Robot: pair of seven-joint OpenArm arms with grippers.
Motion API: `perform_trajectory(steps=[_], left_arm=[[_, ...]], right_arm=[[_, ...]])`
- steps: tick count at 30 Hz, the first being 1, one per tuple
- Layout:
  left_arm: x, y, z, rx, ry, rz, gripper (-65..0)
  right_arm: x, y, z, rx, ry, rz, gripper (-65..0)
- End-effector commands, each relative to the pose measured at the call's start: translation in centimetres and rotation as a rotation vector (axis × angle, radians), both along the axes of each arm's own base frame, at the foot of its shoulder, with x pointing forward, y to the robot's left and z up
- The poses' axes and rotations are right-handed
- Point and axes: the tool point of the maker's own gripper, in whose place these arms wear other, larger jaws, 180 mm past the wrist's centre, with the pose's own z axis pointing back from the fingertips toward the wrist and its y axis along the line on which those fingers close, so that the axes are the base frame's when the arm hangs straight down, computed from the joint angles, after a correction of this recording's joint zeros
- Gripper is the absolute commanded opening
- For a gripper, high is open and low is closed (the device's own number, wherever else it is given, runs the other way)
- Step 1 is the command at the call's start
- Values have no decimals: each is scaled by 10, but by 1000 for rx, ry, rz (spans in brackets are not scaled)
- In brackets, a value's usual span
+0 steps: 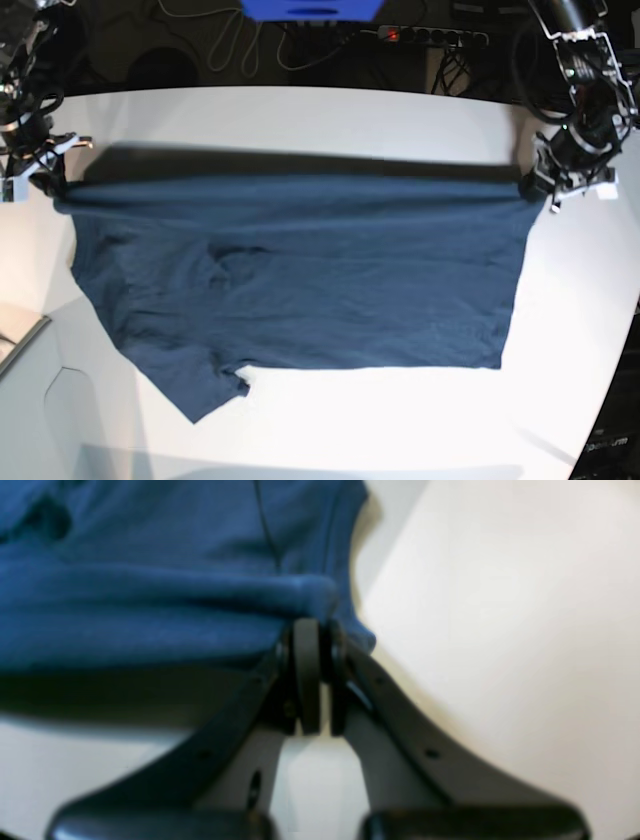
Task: Layout the t-shirt on the table in an organized manner, then fold the t-shirt properly
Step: 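Lay the shirt flat with both grippers, drawing it open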
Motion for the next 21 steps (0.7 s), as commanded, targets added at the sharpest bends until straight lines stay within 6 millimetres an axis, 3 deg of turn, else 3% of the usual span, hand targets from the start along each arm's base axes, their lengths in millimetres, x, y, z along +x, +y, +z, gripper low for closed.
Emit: perform_trajectory(steps=[1, 4, 11, 15, 21], left_arm=[[7, 7, 15, 15, -46, 6, -650], [-9, 7, 15, 40, -31, -7, -650], [-36, 6, 25, 99, -18, -45, -650], [-54, 5, 22, 113, 14, -57, -650], [-72, 2, 11, 98, 58, -56, -650]], right_arm=[[-2, -7, 6, -12, -18, -1, -650], [-25, -7, -10, -6, 48, -1, -650], [-61, -8, -17, -12, 77, 8, -650], [-74, 7, -24, 6, 90, 51, -650], [-80, 8, -28, 9, 107, 54, -650]])
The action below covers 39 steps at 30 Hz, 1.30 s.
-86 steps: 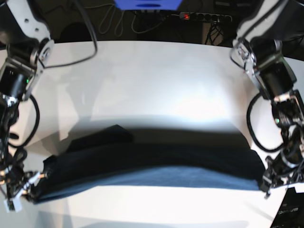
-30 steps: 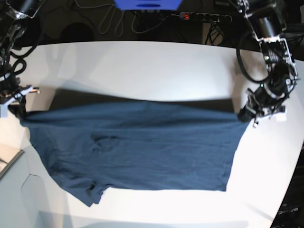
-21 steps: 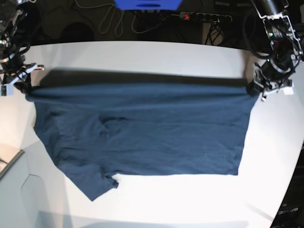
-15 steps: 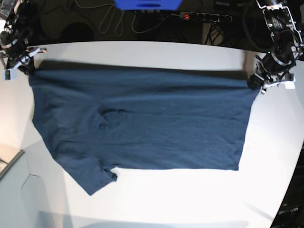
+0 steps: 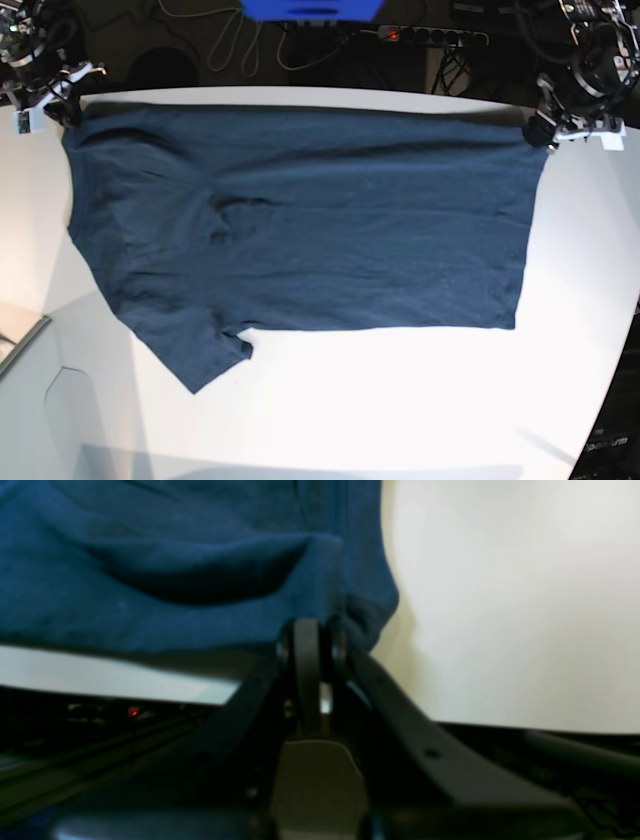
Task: Layout the t-shirt on the table in an organized manner, then fold the t-shirt properly
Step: 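Lay the shirt flat with both grippers, drawing it open, then open both grippers and move them to the shirt's side edges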
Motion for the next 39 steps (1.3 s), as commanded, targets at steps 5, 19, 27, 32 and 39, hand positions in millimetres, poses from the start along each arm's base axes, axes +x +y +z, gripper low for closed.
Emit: perform_trajectory(steps=[5, 19, 27, 32, 39], left_arm=[[-7, -10, -1, -46, -17, 47, -650], [-2, 7, 8, -4, -29, 41, -649], [-2, 9, 10, 3, -31, 37, -518], [-4, 2, 9, -25, -10, 5, -255], [23, 11, 38, 36, -88, -37, -146]], right_arm=[[4, -6, 10, -12, -33, 1, -650], [-1, -25, 18, -43, -49, -52, -429], [-1, -47, 30, -78, -77, -105, -429], [22, -47, 39, -77, -134, -102, -427], [86, -38, 62, -93, -248, -50, -336]])
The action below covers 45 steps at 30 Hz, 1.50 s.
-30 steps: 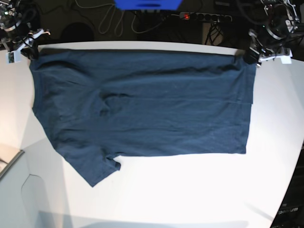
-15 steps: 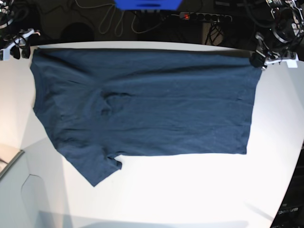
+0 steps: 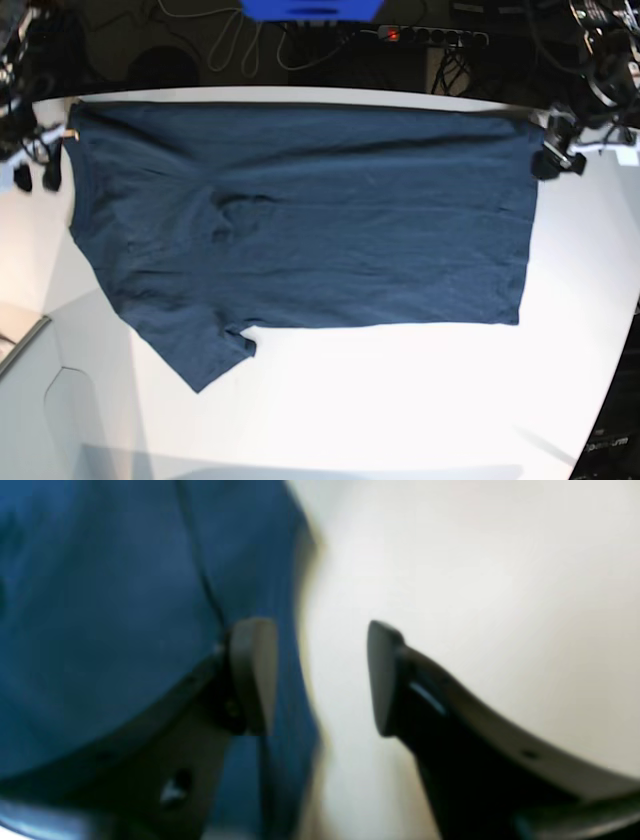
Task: Layout the t-shirt on the table in an organized manner, then fold the t-shirt properly
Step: 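Open both grippers and move them to the shirt's side edges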
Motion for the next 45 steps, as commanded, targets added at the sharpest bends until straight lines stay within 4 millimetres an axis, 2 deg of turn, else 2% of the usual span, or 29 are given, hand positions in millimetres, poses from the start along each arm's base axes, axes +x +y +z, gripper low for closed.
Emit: perform_trajectory(steps=[1, 7, 12, 15, 18, 20, 25, 29, 33, 35, 37, 41, 43, 45], left_arm=[[10, 1, 14, 6, -48, -5, -146], [53, 1, 44, 16, -165, -10, -146], [78, 2, 58, 13, -230, 1, -143], [96, 3, 71, 11, -274, 6, -143], [117, 6, 74, -22, -302, 27, -143], [131, 8, 71, -37, -300, 40, -142], [169, 20, 67, 66, -245, 35, -142], [197, 29, 65, 138, -187, 34, -141], [215, 32, 60, 142, -144, 32, -141], [222, 34, 58, 149, -146, 46, -141], [231, 29, 51, 206, -144, 29, -141], [241, 20, 35, 339, -137, -37, -141], [241, 13, 23, 369, -125, -59, -141], [236, 16, 8, 388, -97, -59, -141]], right_arm=[[14, -1, 13, -34, -34, 27, -320], [73, 19, 31, -109, -90, 92, -283], [109, 40, 45, -120, -136, 148, -282], [133, 46, 44, -81, -150, 158, -282], [154, 53, 34, -23, -137, 164, -281], [168, 55, 30, 3, -125, 175, -281], [206, 69, 17, 82, -74, 215, -281], [232, 63, 14, 164, -42, 191, -281], [245, 52, 15, 214, -13, 165, -281], [248, 54, 16, 231, -32, 163, -281], [251, 45, 20, 212, -76, 115, -281], [236, 44, -1, 220, -39, 97, -281], [233, 45, -6, 222, -29, 94, -281], [227, 44, -14, 220, -12, 83, -281]])
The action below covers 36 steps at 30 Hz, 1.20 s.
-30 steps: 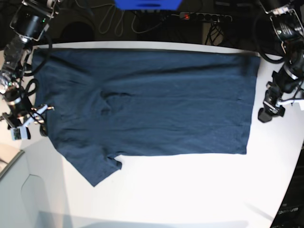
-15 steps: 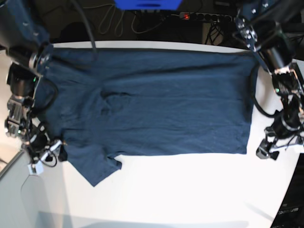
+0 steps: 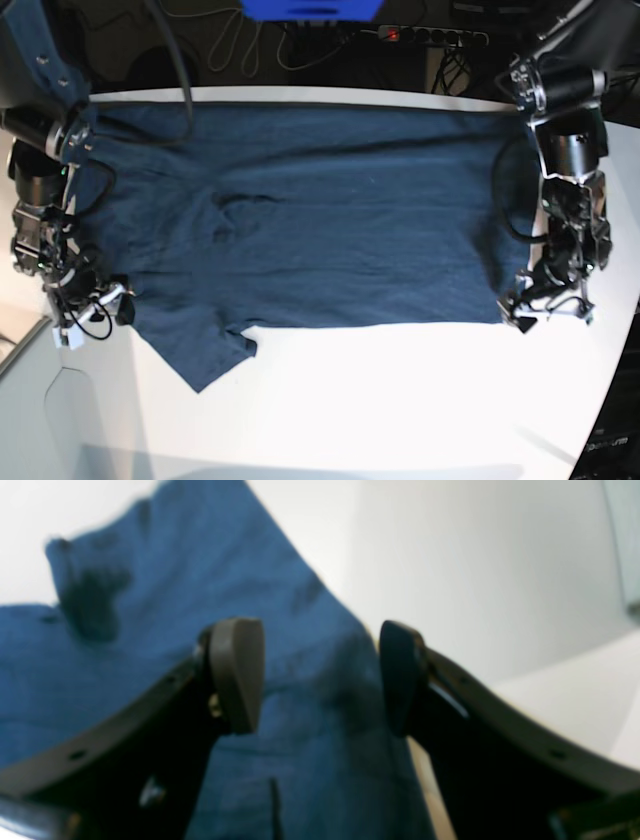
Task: Layout the t-shirt on the table in an organized manner, then fold the t-shirt properly
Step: 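Open both grippers and move them to the shirt's side edges, then grasp the navy shirt's side edges with both grippers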
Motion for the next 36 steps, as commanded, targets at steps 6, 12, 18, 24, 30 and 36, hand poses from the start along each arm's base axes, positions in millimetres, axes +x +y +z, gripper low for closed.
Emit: perform_trajectory(steps=[6, 12, 18, 24, 30, 36], left_arm=[[3, 19, -8, 92, -19, 21, -141], [0, 5, -24, 170, 5, -56, -141], [-12, -2, -46, 182, 59, -83, -145], [-13, -20, -53, 221, 85, -174, -238], [-14, -21, -54, 220, 87, -177, -630], [-15, -21, -55, 218, 91, -175, -650]], right_arm=[[-4, -27, 0, -69, -26, -103, -281], [-18, -7, -20, -113, 7, -16, -281], [-23, -1, -28, -105, 21, -10, -281], [-22, -1, -27, -107, 20, -8, -281], [-23, 0, -28, -105, 23, -7, -281], [-33, 11, -41, -106, 56, 22, -298]])
